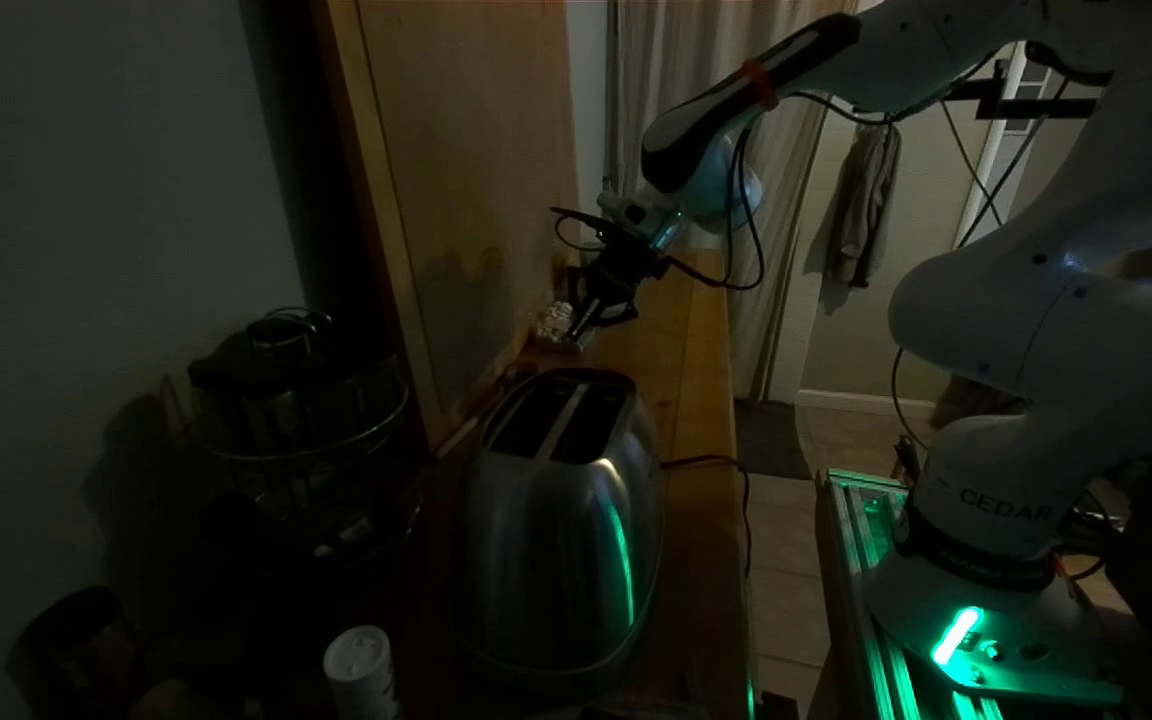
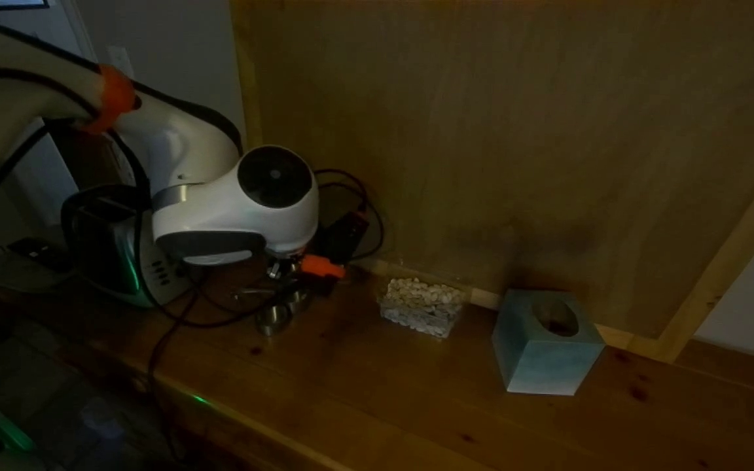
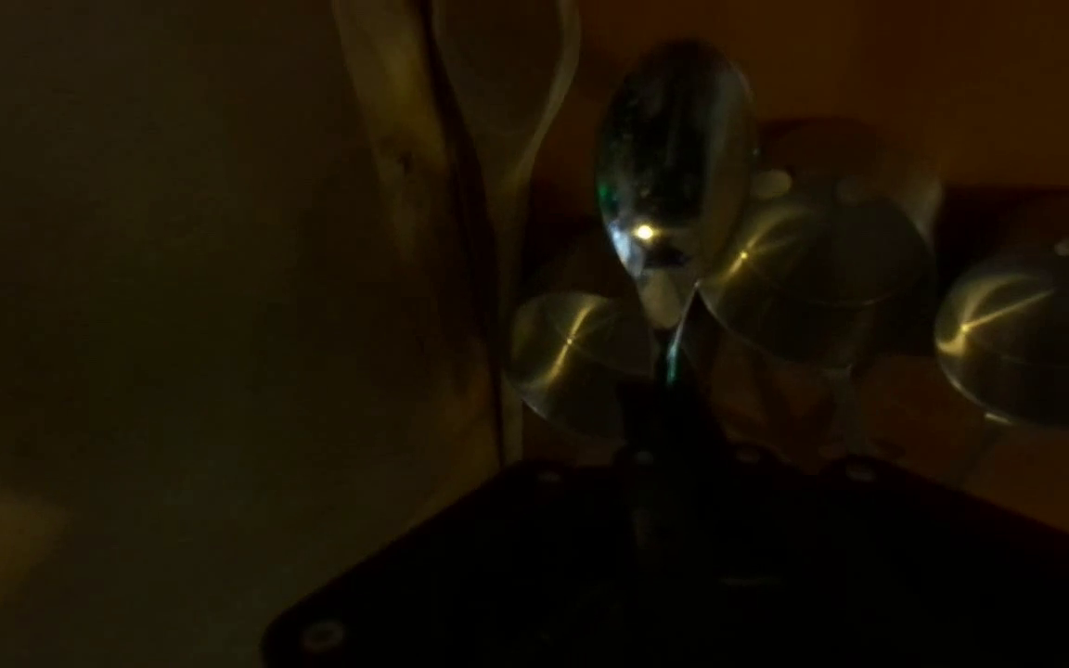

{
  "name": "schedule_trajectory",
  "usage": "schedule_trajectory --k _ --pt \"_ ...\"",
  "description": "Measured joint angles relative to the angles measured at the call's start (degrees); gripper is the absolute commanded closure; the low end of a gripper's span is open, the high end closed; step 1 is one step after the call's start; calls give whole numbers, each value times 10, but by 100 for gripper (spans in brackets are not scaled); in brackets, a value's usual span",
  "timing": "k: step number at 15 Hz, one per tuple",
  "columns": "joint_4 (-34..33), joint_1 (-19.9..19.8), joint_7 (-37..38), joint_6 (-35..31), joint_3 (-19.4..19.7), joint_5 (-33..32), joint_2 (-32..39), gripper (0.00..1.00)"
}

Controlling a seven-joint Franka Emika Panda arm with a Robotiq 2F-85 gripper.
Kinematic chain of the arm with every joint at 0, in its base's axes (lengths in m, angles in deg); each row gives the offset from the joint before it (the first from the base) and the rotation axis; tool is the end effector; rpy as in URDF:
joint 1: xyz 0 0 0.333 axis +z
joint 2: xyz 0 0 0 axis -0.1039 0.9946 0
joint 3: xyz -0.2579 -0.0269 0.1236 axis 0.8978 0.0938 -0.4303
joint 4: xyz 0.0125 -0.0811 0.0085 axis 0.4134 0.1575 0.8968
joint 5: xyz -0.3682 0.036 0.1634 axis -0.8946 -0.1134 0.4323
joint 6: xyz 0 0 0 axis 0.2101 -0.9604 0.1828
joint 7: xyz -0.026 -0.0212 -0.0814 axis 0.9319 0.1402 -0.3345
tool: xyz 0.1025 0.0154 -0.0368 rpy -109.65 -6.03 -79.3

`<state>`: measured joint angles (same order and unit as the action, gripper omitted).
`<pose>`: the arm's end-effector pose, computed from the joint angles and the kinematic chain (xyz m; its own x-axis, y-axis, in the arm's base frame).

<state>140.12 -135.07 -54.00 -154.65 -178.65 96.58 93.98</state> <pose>0.4269 -0.2576 0.2937 -0.1497 0.9235 0.3533 0.8703 -0.0465 0.4903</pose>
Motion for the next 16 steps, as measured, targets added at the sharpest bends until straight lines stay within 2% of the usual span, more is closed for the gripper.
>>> schedule_trajectory --k 5,9,10,11,14,15,16 --pt "1 -33 105 -7 -1 -74 -23 98" --pt "0 -42 183 -7 7 -134 -50 98" --pt "-2 -42 201 -6 11 -149 -59 93" --pt "-4 -42 217 -3 15 -162 -68 93" --pt "-8 -42 231 1 19 -171 -82 93" --pt "-8 -42 232 1 19 -171 -83 98" --pt "-8 -42 233 1 19 -171 -84 98"
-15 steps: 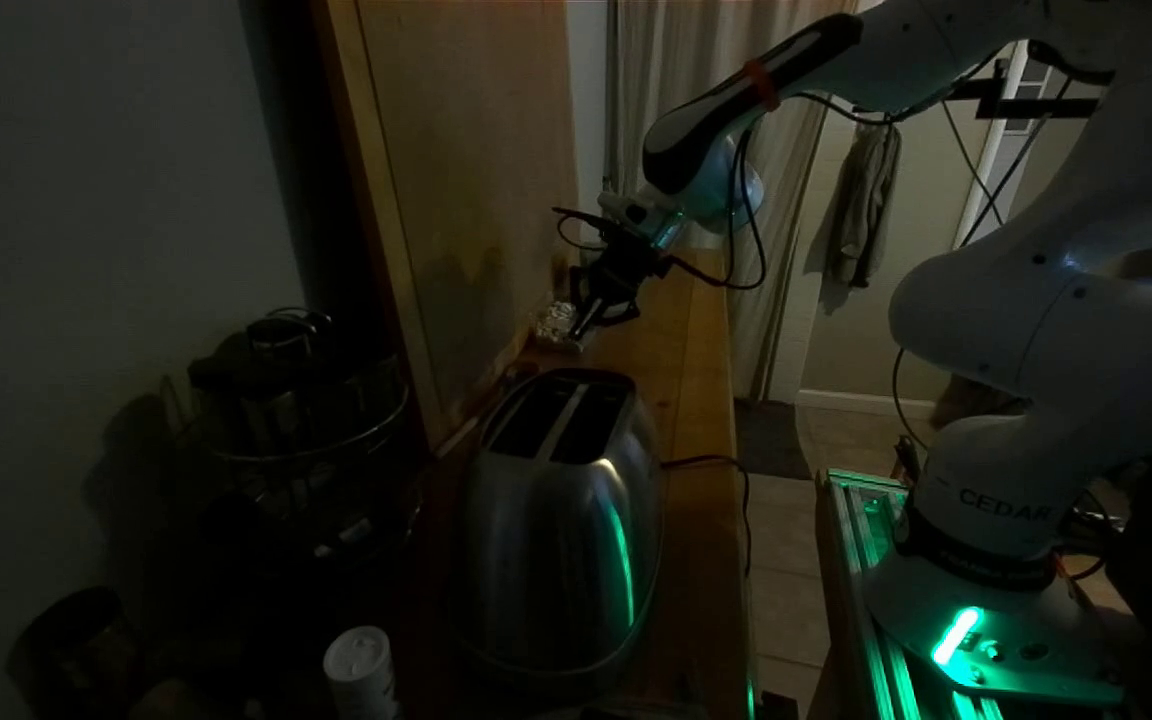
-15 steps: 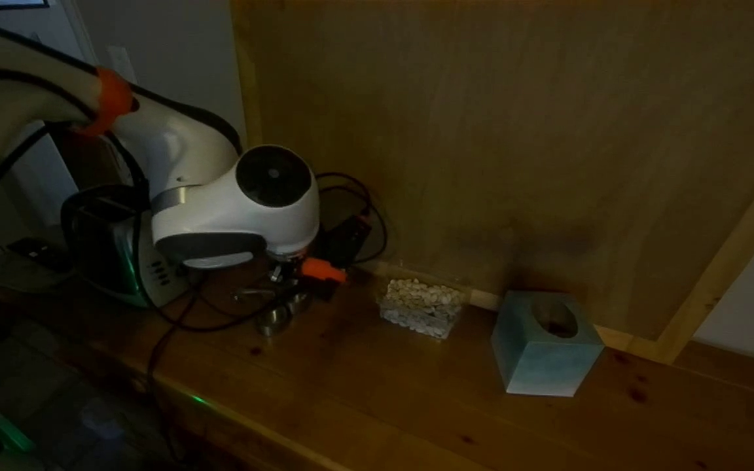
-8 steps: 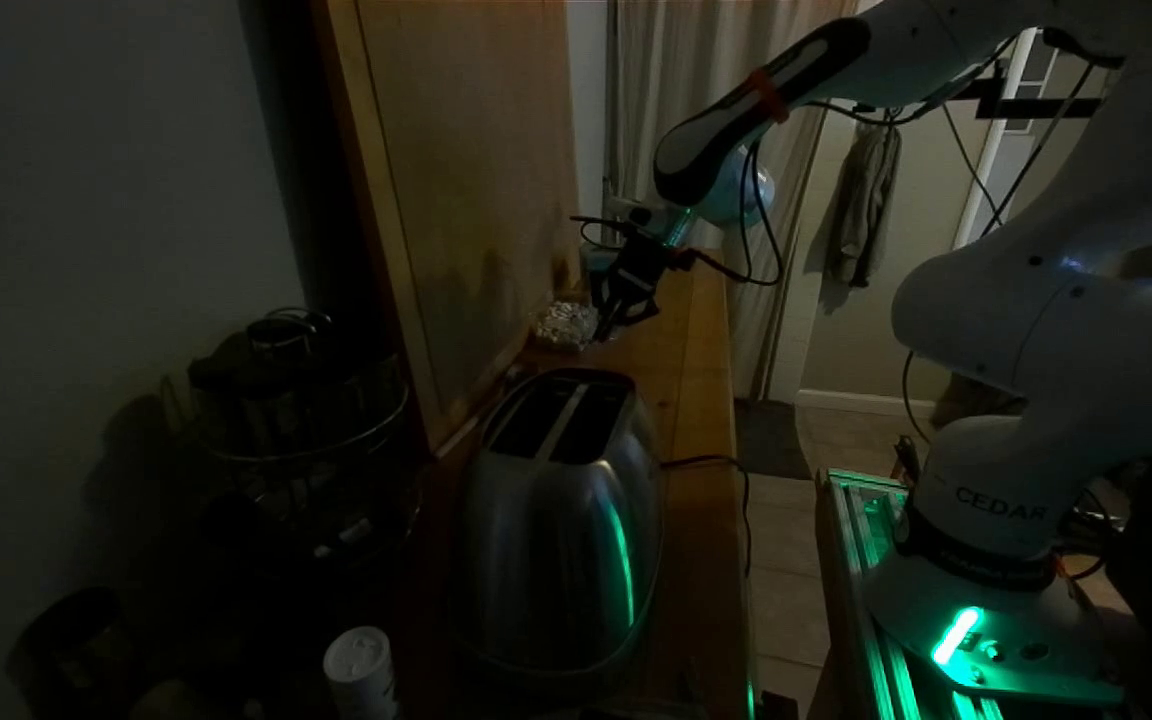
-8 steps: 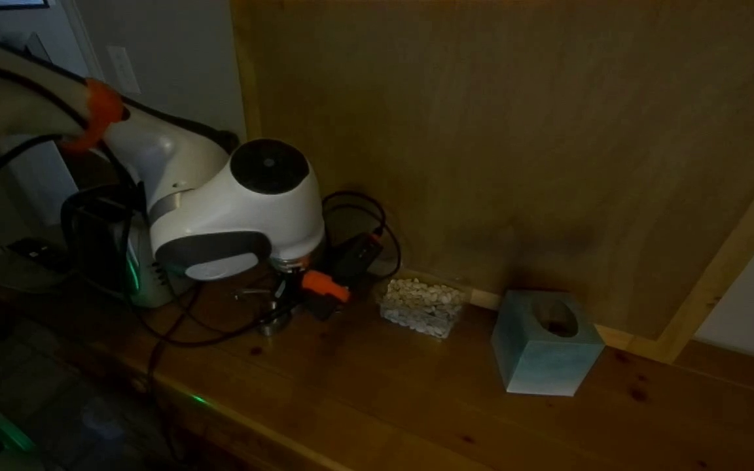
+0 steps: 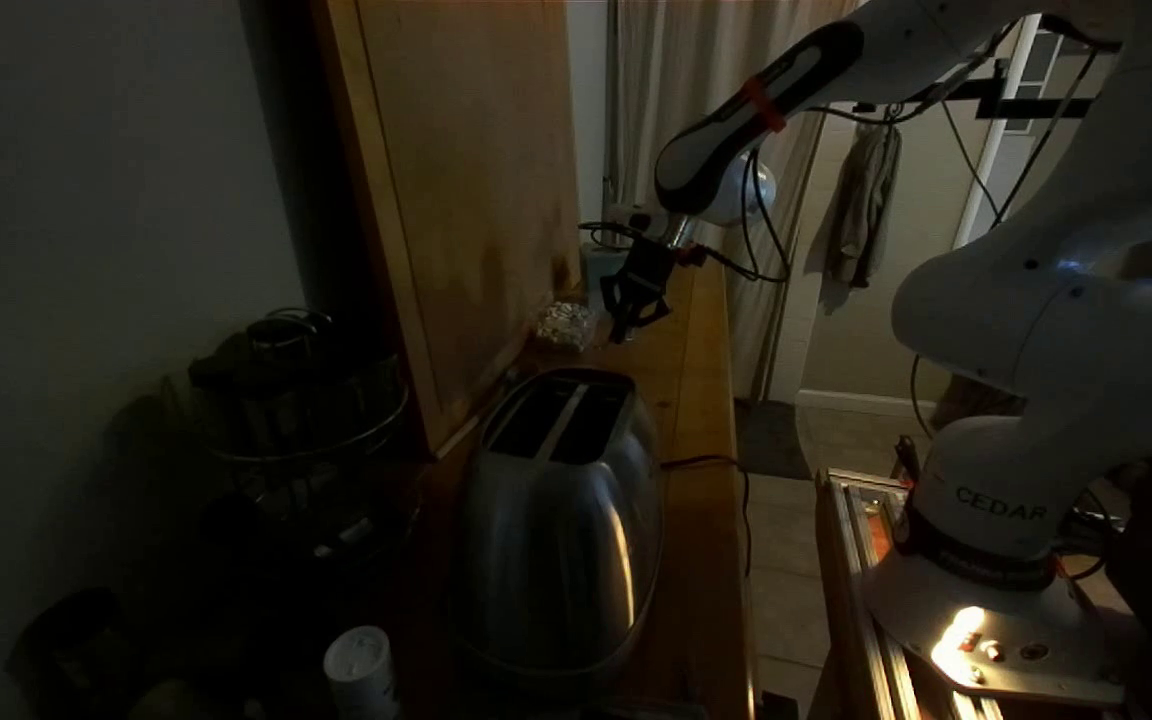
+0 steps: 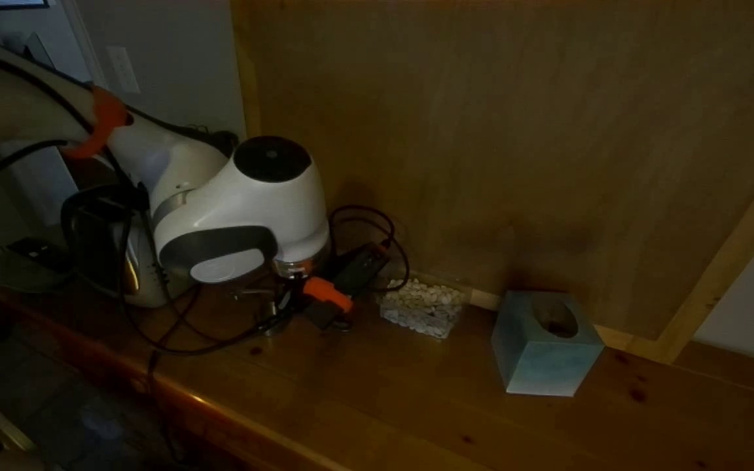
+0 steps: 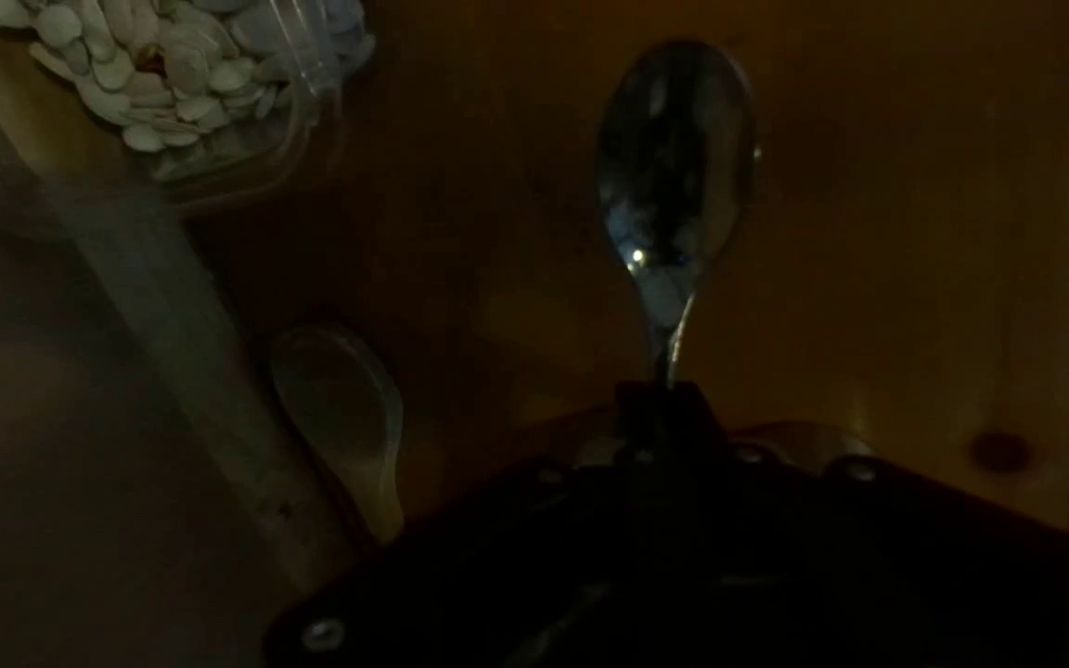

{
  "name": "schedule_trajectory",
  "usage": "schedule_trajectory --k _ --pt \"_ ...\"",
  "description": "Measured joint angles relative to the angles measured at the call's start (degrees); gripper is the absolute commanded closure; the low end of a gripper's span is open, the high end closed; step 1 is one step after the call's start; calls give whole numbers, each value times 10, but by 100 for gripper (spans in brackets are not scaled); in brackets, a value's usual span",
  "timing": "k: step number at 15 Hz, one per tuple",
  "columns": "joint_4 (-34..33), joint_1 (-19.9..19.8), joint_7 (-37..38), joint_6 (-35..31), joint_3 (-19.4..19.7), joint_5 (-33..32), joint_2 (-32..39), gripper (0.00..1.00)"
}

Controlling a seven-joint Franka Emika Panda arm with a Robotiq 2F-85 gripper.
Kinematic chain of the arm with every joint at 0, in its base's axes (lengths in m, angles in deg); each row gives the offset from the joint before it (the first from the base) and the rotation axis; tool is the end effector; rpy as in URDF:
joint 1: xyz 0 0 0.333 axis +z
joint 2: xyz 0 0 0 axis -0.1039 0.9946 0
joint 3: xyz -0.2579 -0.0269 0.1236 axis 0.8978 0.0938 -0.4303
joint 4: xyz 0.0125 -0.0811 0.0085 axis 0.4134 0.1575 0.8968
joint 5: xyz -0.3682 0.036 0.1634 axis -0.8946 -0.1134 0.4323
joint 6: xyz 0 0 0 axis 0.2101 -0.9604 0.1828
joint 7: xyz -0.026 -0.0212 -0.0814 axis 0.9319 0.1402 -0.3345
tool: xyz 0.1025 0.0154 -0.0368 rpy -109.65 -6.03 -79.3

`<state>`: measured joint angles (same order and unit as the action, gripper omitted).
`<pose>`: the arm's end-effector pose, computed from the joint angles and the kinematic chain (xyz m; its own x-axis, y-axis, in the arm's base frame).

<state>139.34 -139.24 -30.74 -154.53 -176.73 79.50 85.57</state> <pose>0.3982 -0.3056 0.2853 0.1686 0.9650 0.2007 0.9313 -0.2226 0.2882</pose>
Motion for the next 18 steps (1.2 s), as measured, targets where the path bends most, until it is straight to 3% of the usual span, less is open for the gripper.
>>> schedule_trajectory --k 9,15,16,17,18 --pt "0 13 -4 8 43 0 -1 98" --pt "-11 69 -3 8 115 0 -11 98" --pt "-13 82 -3 8 128 0 -13 87" --pt "-15 94 -2 8 140 0 -14 66" --pt "-17 107 -2 8 152 0 -14 60"
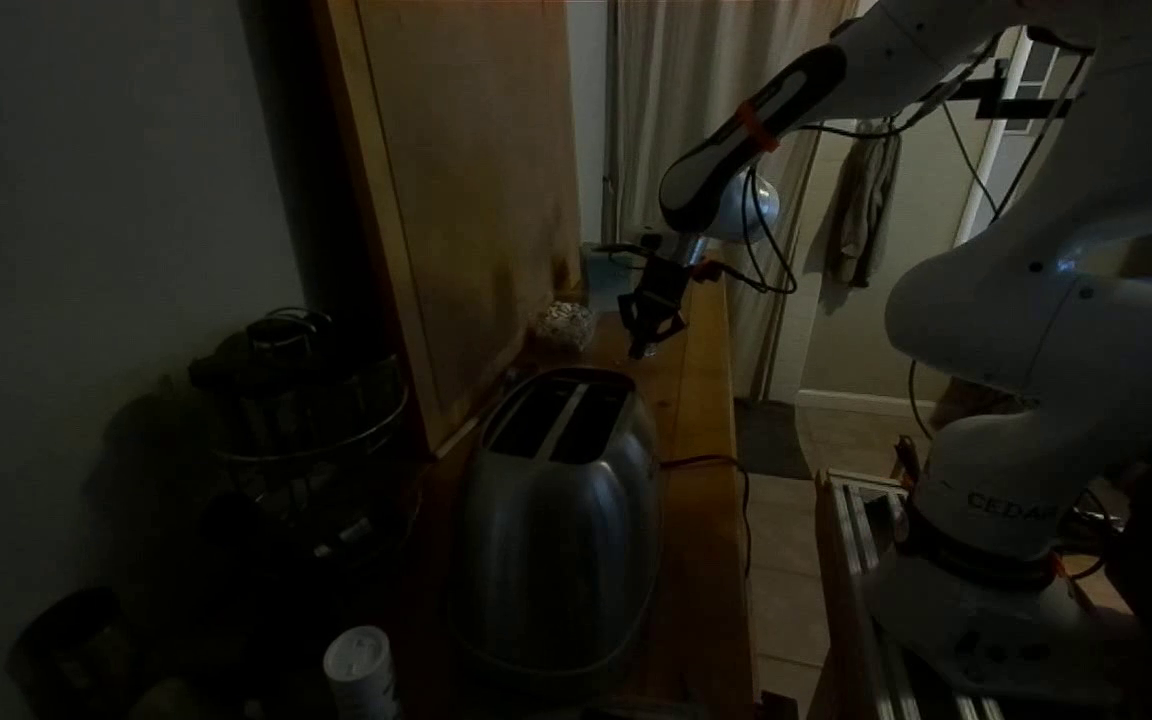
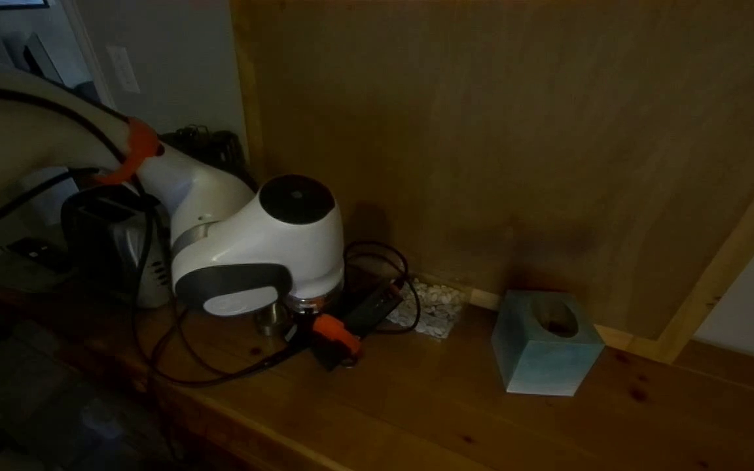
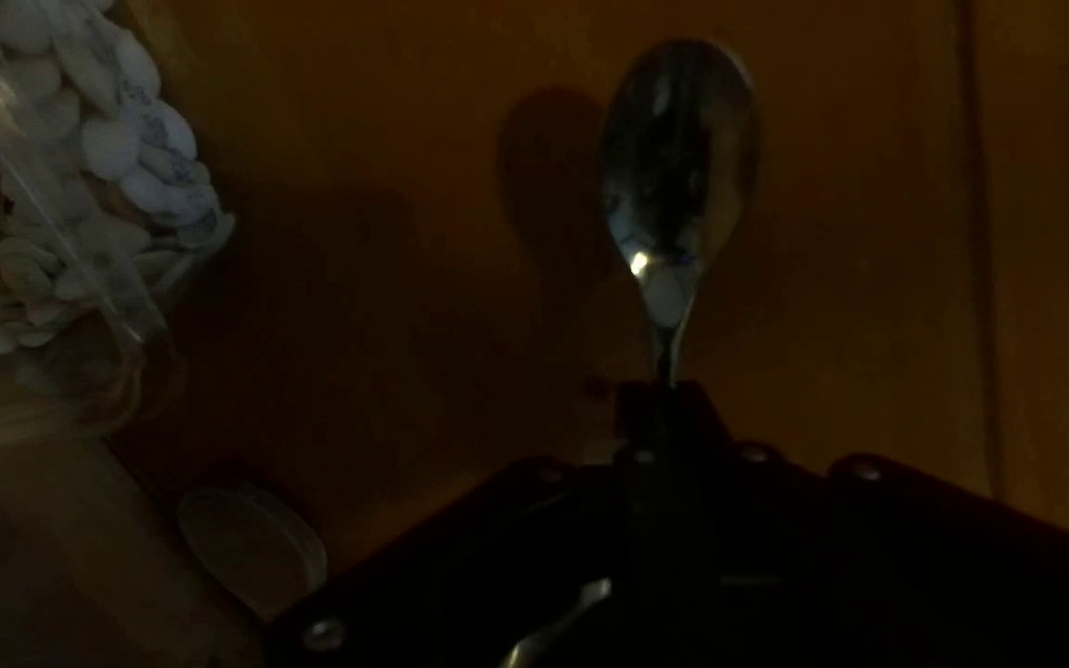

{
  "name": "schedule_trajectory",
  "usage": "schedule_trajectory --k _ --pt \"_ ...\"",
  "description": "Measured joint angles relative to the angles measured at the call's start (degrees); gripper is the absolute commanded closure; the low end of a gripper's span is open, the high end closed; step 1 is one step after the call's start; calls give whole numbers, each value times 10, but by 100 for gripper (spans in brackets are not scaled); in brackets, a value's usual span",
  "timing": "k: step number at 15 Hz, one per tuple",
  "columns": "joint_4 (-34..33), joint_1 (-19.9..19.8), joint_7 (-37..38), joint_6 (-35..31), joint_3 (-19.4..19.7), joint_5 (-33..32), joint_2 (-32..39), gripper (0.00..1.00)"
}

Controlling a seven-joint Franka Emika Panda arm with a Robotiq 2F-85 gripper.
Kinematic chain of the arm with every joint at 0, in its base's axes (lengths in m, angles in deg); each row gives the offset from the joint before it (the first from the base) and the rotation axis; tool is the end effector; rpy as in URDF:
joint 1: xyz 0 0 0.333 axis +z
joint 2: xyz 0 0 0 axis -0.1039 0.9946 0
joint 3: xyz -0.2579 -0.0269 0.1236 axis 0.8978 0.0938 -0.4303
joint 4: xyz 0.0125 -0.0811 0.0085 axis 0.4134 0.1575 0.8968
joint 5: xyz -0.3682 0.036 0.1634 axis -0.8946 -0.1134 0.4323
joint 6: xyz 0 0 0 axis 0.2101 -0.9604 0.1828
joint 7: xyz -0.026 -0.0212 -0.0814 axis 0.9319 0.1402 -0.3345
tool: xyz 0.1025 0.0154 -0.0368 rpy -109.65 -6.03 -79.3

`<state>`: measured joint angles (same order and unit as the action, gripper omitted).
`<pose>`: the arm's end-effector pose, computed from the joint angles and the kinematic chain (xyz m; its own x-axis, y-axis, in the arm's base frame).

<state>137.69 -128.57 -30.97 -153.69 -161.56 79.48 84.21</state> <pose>0.3764 -0.3359 0.2491 0.2455 0.9463 0.2105 0.9343 -0.2888 0.2089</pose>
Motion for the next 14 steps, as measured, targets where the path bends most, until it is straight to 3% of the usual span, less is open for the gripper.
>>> schedule_trajectory --k 5,9,14 --pt "-11 50 2 3 42 0 0 26" --pt "-19 55 2 0 43 0 -2 0" --pt "-21 12 4 -23 -13 3 -25 0"
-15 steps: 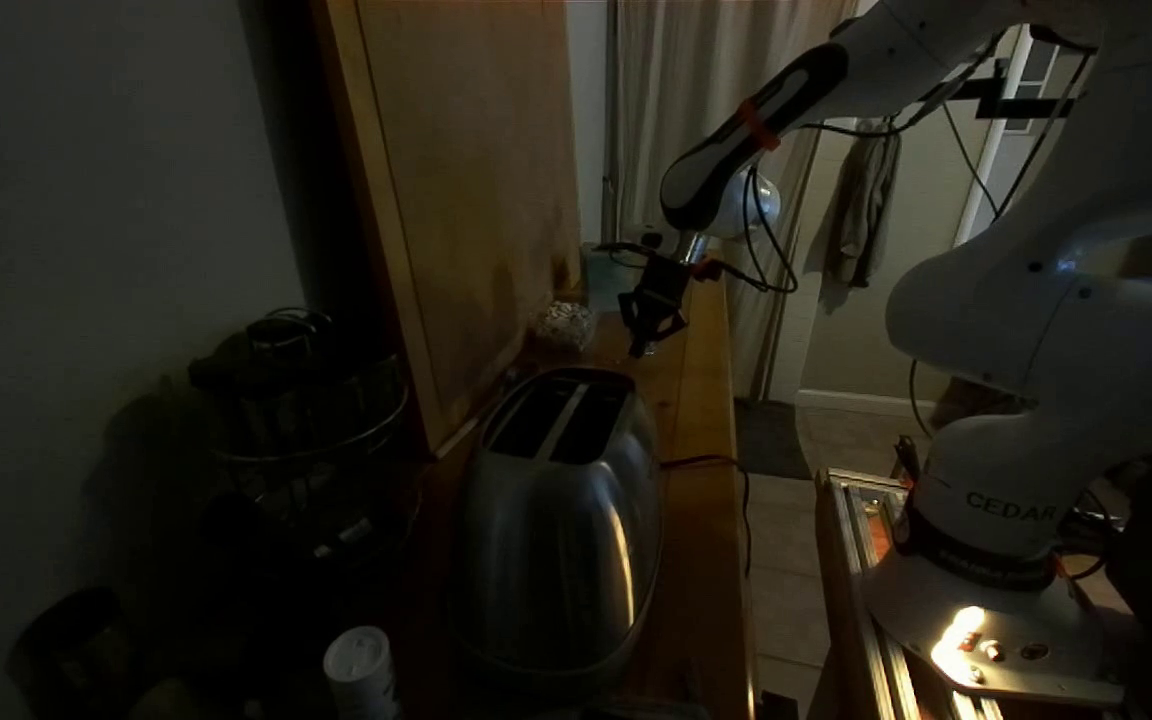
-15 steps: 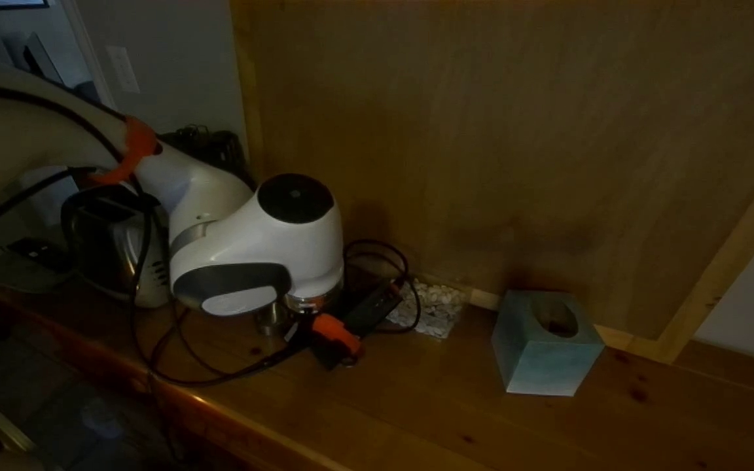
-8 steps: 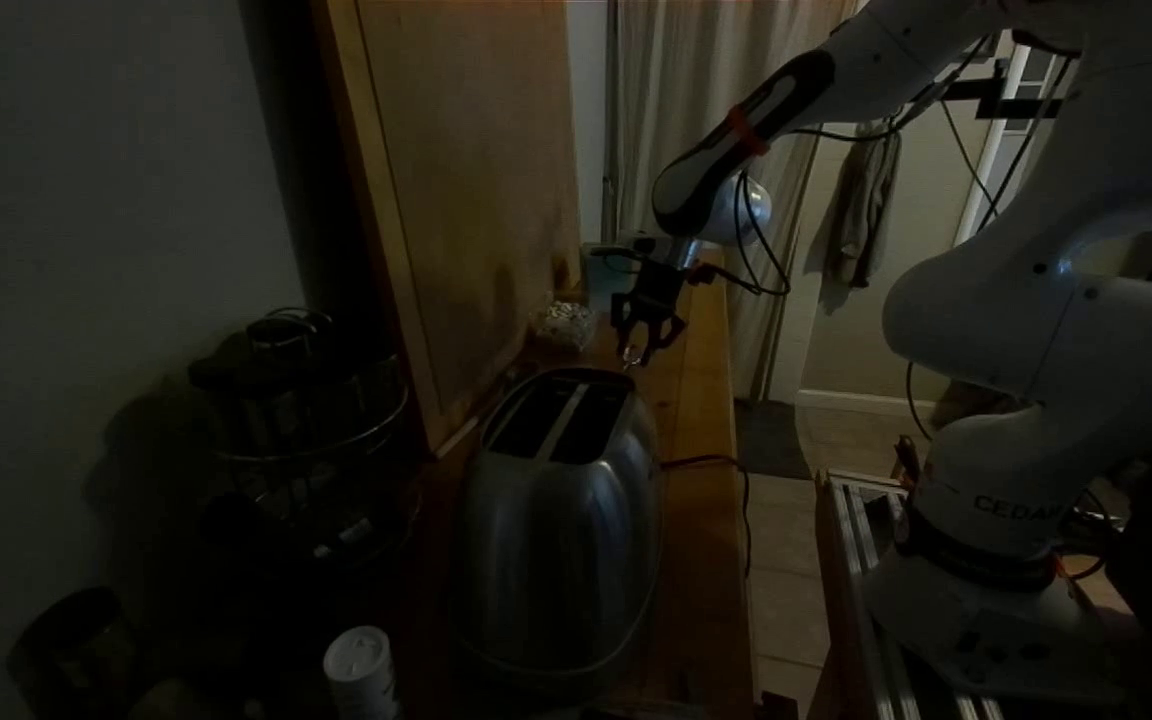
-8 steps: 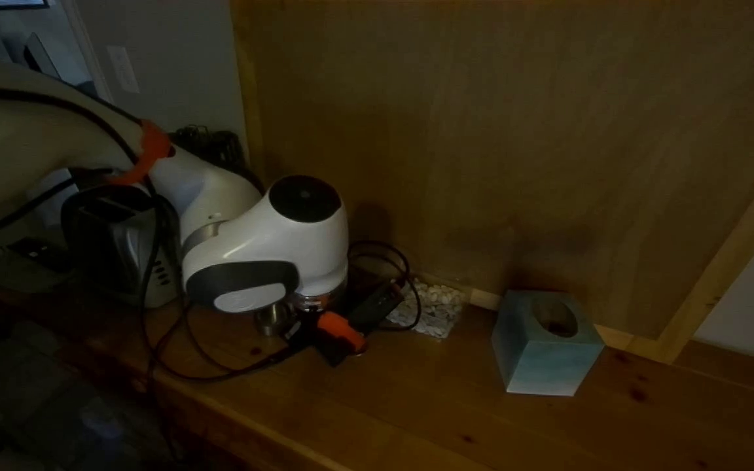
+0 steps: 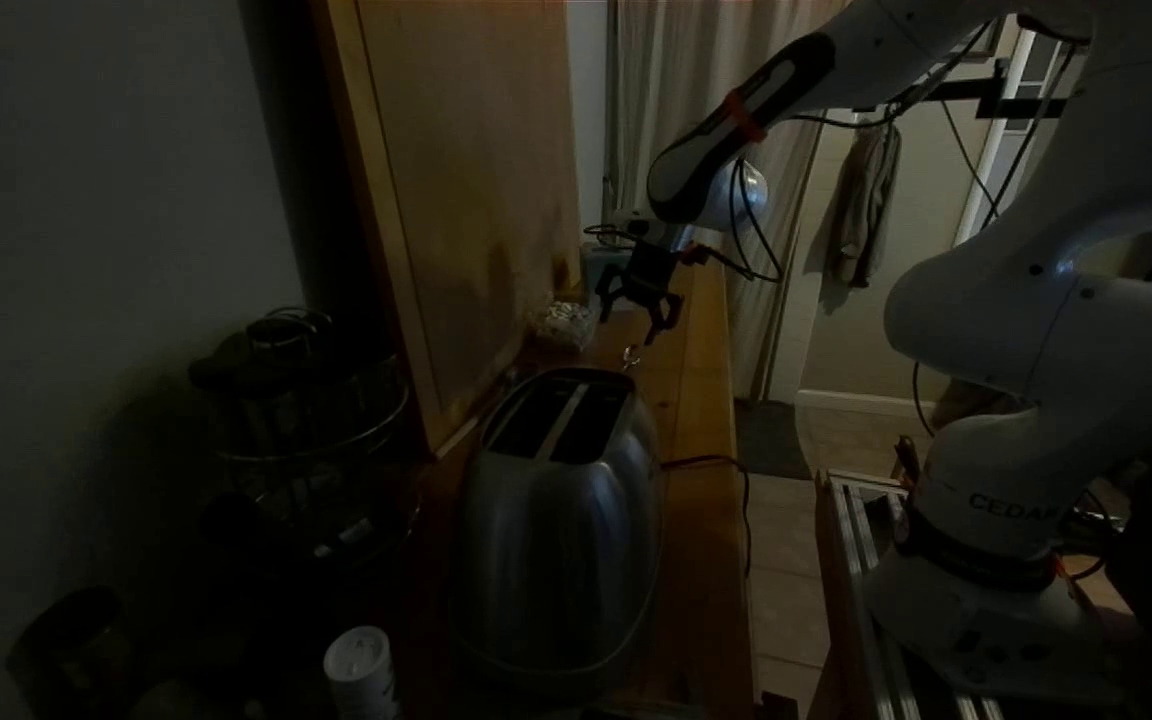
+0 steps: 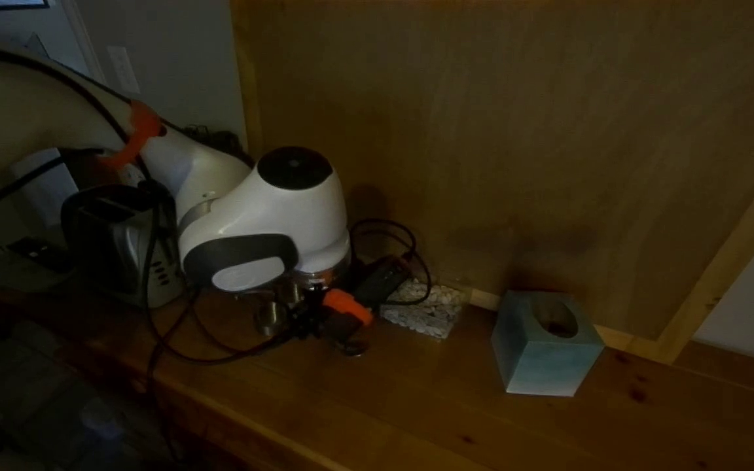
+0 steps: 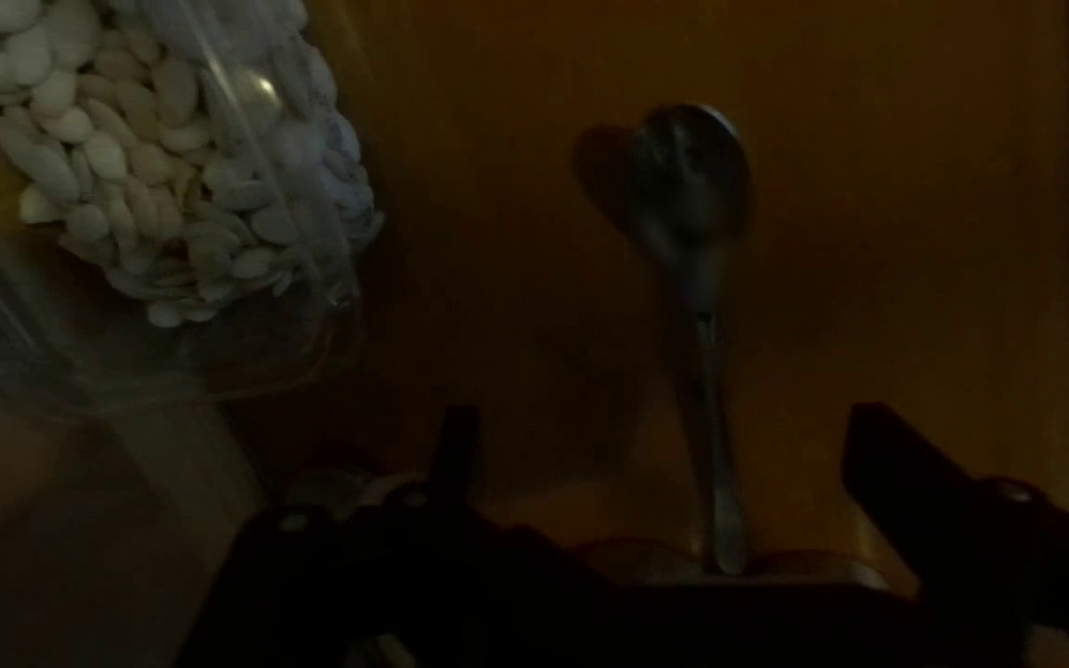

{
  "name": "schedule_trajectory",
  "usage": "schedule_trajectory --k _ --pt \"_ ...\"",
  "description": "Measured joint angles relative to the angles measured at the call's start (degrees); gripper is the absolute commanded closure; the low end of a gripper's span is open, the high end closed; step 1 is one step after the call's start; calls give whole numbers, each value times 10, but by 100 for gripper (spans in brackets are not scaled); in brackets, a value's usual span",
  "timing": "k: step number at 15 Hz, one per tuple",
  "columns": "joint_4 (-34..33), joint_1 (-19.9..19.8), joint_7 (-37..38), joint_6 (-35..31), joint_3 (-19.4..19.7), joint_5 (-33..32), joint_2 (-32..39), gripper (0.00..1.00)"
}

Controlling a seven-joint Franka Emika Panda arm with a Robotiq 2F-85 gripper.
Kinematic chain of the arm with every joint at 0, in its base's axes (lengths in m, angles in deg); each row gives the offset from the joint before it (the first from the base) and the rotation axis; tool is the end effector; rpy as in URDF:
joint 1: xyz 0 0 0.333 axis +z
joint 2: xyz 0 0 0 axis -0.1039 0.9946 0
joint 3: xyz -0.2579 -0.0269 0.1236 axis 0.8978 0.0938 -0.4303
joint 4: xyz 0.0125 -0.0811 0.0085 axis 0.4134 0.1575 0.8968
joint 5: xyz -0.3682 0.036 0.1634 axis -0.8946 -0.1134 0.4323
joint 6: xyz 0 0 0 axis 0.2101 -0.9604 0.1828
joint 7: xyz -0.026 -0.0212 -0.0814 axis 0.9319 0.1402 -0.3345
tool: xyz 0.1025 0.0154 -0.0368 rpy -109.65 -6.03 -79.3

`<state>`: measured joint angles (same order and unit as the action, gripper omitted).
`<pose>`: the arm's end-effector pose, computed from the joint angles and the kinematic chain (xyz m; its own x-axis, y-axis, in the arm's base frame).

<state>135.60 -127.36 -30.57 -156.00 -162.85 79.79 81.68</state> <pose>0.3979 -0.3382 0.2745 0.2293 0.9635 0.1383 0.9280 -0.2593 0.2677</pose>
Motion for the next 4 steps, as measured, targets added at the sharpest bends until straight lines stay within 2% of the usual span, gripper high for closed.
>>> schedule_trajectory --k 2,4 --pt "0 -22 0 -1 -25 1 -7 0" --pt "0 -26 0 -1 -29 1 -10 0"
